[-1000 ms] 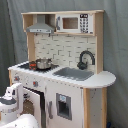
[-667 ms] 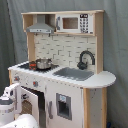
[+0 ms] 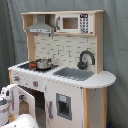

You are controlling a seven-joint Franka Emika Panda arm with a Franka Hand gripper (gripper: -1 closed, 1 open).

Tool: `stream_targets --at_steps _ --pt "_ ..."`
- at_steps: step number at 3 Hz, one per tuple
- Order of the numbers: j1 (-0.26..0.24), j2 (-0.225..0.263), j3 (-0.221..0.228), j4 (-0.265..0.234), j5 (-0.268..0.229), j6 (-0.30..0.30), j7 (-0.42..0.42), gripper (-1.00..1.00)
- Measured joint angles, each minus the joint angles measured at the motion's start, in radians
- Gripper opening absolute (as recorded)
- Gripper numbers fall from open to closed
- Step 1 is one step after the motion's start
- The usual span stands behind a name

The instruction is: Play with the kitchen

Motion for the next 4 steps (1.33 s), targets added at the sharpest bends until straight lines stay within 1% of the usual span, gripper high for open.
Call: stream_targets --at_steps 2,3,4 --pt "0.028 0.013 0.003 0.058 -0.069 -0.165 0.077 -1.00" --pt "0.037 0.013 0.006 0.100 -0.077 -0.257 0.091 -1.00" --pt "0.039 0.024 0.013 0.139 -0.113 -0.338 0.128 -1.00"
